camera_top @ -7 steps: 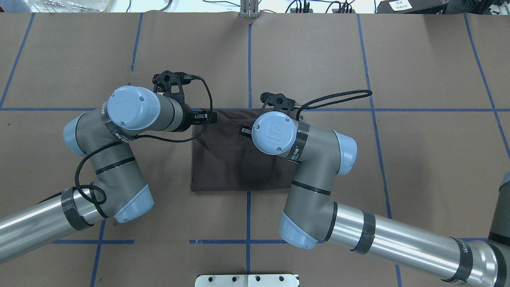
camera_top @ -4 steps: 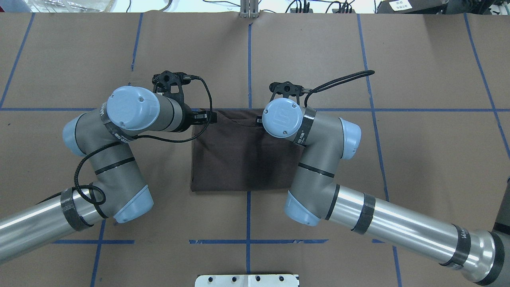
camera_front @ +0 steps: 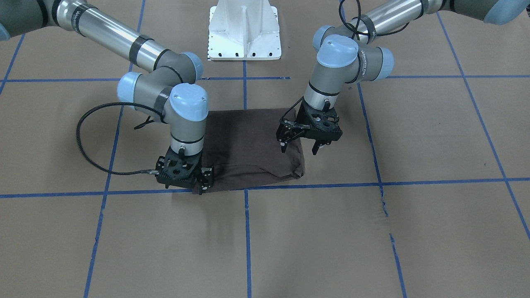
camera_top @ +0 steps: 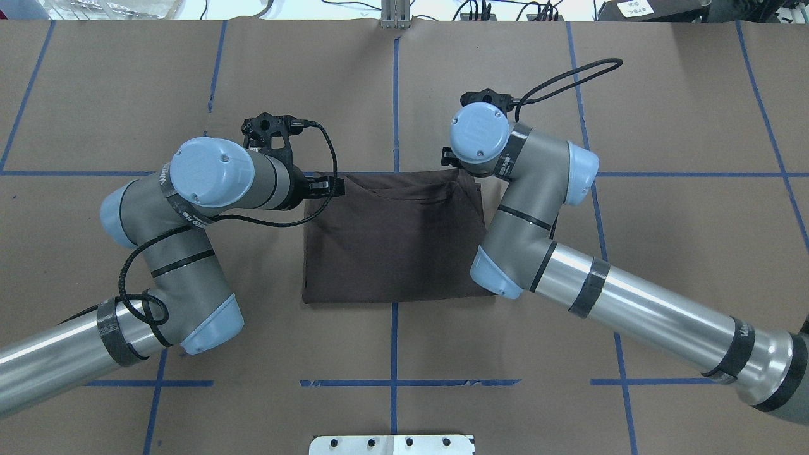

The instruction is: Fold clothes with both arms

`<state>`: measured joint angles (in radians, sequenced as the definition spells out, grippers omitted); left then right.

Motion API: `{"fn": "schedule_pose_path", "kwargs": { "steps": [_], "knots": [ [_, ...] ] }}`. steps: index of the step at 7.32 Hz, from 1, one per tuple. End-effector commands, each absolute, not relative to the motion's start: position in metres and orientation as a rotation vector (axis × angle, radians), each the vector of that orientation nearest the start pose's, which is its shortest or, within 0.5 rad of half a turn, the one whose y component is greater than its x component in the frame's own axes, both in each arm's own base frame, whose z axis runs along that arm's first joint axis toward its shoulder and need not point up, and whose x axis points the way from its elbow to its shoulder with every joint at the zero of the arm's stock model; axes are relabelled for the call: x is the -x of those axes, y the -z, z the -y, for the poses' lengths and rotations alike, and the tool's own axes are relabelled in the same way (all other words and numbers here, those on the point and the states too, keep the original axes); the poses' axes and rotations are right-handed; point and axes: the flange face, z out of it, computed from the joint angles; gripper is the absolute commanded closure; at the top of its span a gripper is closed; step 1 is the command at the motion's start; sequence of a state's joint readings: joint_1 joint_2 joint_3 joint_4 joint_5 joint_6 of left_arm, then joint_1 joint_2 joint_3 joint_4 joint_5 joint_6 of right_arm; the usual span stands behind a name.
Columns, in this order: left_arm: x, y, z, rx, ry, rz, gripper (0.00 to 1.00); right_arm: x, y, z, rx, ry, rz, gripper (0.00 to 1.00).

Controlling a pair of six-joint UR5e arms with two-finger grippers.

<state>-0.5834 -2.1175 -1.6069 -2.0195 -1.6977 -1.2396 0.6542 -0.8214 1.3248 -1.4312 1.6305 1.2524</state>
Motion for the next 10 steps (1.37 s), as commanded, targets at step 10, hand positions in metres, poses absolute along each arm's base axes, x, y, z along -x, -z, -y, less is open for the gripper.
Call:
{"fn": "schedule_pose_path", "kwargs": {
  "steps": [10],
  "knots": [
    [-0.463,-0.378,0.578,-0.441,0.086,-0.67,0.0,0.476,-0.282,0.603,-0.198,-0.29,0.695,0.0]
  ]
}}
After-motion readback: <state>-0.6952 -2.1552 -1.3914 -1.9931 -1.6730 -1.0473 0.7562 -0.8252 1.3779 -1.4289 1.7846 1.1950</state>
